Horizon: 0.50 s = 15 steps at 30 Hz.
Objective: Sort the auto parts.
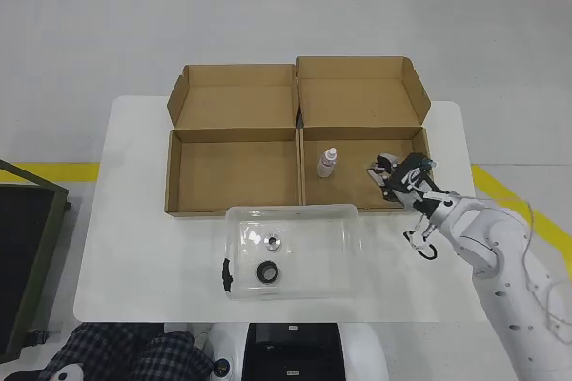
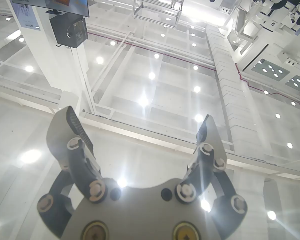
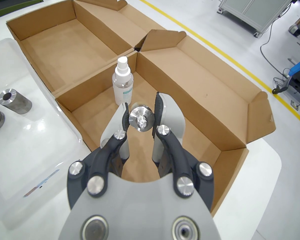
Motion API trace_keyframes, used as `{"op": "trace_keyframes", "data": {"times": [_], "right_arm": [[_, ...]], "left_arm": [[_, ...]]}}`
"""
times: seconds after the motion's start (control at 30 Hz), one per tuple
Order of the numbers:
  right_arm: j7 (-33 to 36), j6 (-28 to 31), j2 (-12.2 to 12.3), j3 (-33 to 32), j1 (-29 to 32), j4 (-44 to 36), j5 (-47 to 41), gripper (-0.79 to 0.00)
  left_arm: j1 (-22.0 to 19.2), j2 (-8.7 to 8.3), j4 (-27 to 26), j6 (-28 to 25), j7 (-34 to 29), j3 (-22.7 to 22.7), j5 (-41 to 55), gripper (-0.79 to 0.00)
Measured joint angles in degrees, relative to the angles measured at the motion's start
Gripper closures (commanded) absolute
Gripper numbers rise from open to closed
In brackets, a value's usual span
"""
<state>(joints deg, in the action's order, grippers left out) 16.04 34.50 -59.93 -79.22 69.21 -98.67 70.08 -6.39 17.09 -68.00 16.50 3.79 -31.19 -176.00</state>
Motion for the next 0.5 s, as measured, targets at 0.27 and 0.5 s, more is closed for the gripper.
{"op": "trace_keyframes", "data": {"times": [0.27,0.5], "right_arm": [[5.8,-0.3,-0.5,3.8,-4.5,3.9,-0.9,0.000],[8.5,-1.1,-1.2,7.7,-8.9,8.2,-0.6,0.000]], "left_arm": [[0.0,0.00,0.0,0.0,0.0,0.0,0.0,-0.785],[0.0,0.00,0.0,0.0,0.0,0.0,0.0,-0.785]]}}
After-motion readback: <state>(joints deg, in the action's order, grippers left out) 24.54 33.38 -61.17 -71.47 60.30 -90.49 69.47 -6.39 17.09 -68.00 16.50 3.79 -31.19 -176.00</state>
